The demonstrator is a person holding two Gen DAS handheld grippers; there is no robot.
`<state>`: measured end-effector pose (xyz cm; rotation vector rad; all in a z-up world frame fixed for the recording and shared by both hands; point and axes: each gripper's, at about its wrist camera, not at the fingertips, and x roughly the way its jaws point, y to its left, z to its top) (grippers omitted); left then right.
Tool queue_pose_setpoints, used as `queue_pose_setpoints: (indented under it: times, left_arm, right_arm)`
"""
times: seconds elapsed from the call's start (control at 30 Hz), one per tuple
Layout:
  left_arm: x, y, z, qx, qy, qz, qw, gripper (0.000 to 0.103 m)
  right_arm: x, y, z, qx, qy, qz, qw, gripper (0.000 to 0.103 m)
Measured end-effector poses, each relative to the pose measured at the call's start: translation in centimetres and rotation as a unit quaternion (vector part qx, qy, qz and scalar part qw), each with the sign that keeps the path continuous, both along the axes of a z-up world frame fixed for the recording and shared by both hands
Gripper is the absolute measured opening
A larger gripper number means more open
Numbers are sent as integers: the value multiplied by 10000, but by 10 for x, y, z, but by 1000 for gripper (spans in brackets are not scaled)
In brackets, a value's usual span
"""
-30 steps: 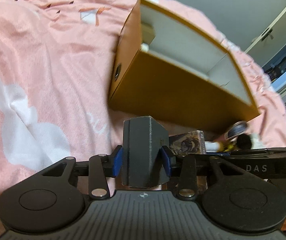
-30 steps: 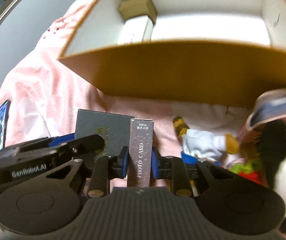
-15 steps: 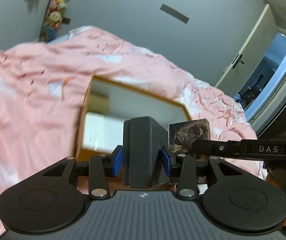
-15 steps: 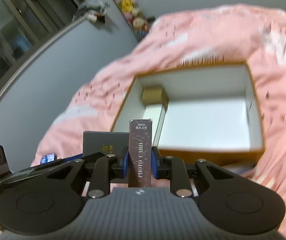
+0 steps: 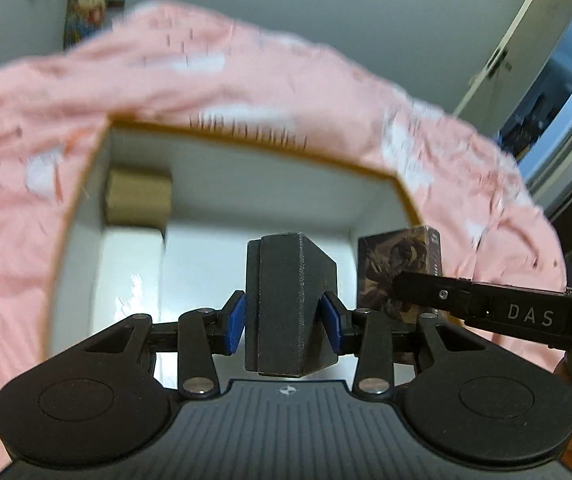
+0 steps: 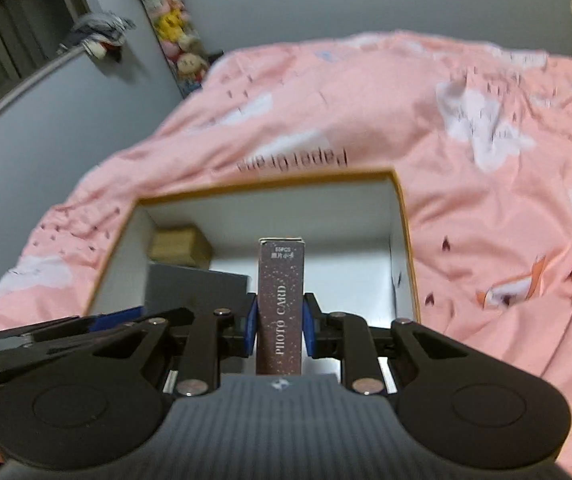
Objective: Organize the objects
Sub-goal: 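Carry the grey box and card pack over the shoebox with both grippers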
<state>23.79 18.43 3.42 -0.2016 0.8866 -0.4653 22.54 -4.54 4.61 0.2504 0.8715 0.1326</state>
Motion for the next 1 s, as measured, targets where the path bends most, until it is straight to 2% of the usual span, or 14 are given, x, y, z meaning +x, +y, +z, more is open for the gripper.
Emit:
queue_pose_setpoints:
  times: [0.33,0.57,0.83,0.9,1.0]
  left_arm:
    - [16,-16,-39,520,855,-277,9946,46]
    - [23,-10,-43,401,1103,-224,9928,48]
    - [25,3,-46,582,1180,-54,9913,51]
    - [23,9,-44,495,1134,-44,9923,51]
    - [21,25,-34,152,922,49,9956,51]
  right_arm:
    - [21,-3,-43,-44,443,153,9989,24]
    - [24,-1,-56,-17,588,247,9980,24]
    - [22,1,-61,0,658,257,9975,24]
    - [22,2,-62,-3,668,262,9974,24]
    - [24,3,-65,8,739,257,9969,24]
